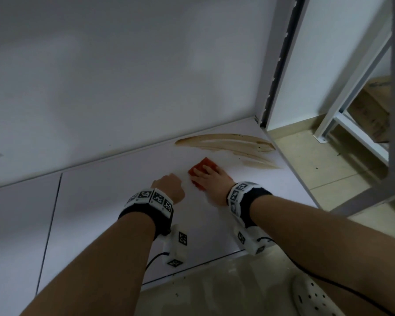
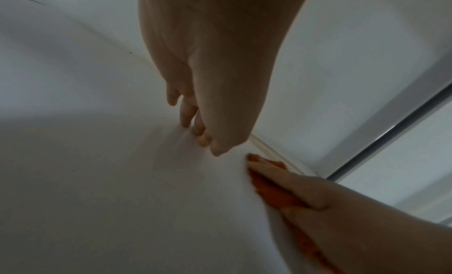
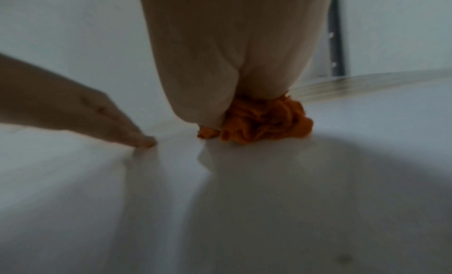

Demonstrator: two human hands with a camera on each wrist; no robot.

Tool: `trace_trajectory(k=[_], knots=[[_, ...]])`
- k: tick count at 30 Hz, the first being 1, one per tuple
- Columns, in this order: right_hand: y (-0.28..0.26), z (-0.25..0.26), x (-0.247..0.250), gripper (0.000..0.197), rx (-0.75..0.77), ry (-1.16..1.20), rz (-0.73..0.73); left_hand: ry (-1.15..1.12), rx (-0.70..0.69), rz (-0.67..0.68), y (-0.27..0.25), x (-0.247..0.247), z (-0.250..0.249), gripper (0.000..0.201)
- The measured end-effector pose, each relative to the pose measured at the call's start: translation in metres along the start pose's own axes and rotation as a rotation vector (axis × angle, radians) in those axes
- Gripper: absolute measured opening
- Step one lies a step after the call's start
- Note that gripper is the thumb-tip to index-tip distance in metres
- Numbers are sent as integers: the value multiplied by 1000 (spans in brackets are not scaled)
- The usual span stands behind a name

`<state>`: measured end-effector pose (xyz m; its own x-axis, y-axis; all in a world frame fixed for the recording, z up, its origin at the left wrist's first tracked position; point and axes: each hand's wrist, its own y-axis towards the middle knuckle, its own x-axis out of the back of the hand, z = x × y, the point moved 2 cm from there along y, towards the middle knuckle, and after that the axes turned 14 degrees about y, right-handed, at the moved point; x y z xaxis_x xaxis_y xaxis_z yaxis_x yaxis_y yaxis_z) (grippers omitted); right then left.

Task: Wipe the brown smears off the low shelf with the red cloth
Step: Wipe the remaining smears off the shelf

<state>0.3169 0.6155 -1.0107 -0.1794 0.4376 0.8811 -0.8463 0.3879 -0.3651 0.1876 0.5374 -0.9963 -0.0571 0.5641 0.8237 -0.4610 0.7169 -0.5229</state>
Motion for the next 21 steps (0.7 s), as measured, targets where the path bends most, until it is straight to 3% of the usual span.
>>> trace_trajectory(k=[8, 12, 15, 18, 21], knots=[[24, -16, 9, 55, -34, 32, 10, -22, 24, 33, 3, -1, 3, 45], [1, -46, 15, 56, -106, 206, -108, 19, -2, 60, 9, -4, 4, 47], [-24, -59, 15, 70, -196, 203, -111, 30, 2, 74, 9, -4, 4, 48], [-40, -42, 6, 54, -221, 258, -150, 16, 7, 67, 9, -5, 3, 44], [-32, -7, -5, 59, -102, 164, -58, 4, 14, 65, 8, -4, 3, 44]])
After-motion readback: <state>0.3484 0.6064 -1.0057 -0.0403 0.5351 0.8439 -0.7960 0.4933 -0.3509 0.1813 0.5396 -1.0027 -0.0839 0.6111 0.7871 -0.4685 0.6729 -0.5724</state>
